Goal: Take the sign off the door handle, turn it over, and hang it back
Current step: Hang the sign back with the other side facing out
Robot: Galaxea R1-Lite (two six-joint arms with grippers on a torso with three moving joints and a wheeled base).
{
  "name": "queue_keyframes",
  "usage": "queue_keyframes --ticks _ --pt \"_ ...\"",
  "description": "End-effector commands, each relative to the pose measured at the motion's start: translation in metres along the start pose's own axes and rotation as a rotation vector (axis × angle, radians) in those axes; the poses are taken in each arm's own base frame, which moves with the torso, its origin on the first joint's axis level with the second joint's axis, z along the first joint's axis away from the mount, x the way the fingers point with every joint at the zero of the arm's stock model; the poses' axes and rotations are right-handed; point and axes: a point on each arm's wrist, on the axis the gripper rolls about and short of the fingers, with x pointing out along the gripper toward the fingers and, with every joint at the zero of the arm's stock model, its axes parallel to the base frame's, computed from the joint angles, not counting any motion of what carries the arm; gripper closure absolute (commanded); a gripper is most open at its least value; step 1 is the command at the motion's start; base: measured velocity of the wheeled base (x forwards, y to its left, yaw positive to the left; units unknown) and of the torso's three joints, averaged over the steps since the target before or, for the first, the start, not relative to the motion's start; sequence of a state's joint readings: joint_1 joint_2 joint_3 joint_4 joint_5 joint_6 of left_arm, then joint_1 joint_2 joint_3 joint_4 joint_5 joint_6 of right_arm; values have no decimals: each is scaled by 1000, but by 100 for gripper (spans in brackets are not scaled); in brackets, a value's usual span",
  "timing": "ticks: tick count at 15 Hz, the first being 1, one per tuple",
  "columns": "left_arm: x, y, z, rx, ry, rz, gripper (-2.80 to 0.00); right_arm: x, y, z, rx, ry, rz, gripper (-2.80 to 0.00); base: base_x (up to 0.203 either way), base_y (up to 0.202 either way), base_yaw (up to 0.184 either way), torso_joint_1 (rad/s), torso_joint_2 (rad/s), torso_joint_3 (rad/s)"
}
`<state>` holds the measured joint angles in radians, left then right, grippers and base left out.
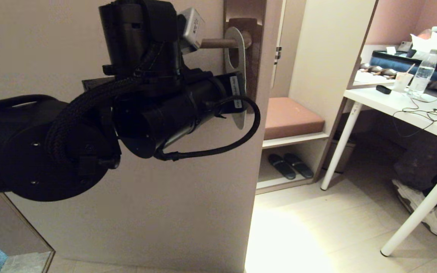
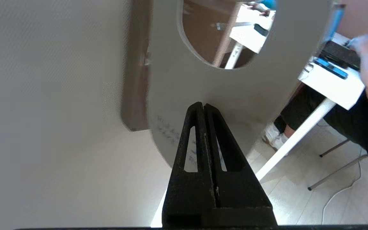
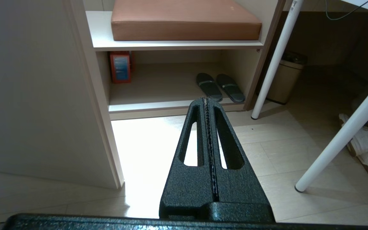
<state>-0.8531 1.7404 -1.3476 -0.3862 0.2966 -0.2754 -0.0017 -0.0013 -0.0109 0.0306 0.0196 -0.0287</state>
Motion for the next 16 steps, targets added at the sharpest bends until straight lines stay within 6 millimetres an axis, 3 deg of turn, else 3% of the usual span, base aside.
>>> queue_keyframes --ticks 1,9,16 --pt "-2 -4 2 3 -9 -10 0 0 0 0 0 1 1 0 0 0 0 0 0 0" --pt "-5 -23 2 3 -13 -64 0 0 0 0 0 1 1 0 0 0 0 0 0 0" --pt "16 -35 -3 21 -24 -79 0 0 0 0 0 1 1 0 0 0 0 0 0 0"
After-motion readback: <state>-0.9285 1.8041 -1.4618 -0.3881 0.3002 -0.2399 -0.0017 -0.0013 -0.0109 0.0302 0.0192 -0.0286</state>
